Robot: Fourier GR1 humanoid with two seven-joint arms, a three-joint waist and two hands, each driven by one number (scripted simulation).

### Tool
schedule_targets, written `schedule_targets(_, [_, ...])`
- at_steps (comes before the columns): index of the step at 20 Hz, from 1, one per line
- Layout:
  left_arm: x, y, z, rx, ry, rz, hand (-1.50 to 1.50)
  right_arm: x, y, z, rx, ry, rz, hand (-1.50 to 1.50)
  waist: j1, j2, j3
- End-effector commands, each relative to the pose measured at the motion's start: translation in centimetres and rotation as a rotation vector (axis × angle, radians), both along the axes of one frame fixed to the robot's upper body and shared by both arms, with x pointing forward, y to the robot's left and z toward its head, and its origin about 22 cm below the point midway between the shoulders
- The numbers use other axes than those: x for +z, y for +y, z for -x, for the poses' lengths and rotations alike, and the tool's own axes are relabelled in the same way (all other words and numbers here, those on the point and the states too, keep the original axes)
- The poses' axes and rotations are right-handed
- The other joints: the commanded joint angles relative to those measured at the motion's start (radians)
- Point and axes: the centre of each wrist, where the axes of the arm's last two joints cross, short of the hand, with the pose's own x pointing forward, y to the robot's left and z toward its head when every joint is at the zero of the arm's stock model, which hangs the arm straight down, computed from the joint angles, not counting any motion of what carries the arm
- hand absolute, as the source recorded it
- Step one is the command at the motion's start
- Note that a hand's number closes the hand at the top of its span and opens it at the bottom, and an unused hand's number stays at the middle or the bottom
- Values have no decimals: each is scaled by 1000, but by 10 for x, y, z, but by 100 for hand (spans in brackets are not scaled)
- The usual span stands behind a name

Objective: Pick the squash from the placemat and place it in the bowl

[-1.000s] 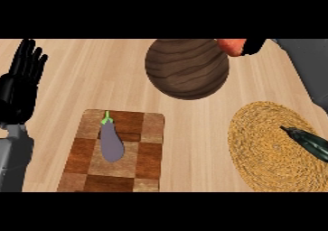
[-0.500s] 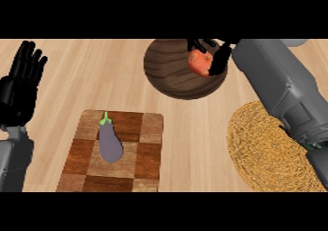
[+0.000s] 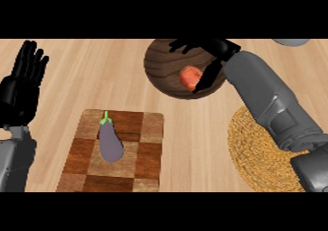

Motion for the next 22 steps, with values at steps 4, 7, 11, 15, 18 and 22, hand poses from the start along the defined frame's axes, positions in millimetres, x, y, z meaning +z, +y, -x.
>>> schedule_targets(4, [-7, 2, 10, -25, 10, -10, 0, 19, -17, -6, -174, -33, -308, -150, 12, 0, 0])
schedule_targets(7, [2, -4, 0, -13, -6, 0, 0, 21, -55, -7, -265, -46, -374, -150, 12, 11, 1])
schedule_targets(11, [7, -10, -1, -28, -30, 7, 0, 47, -103, -8, -366, -31, -432, -150, 33, 23, 2])
schedule_targets(15, [12, -11, 0, -41, -36, 1, 0, 59, -149, -1, -414, -14, -468, -150, 44, 25, 3])
schedule_targets(18, [8, -13, 0, -62, -39, 7, 0, 49, -169, 6, -423, -8, -508, -150, 59, 39, 5])
schedule_targets(22, [14, -17, -7, -56, -32, 11, 0, 56, -195, 13, -423, -19, -538, -150, 59, 45, 7])
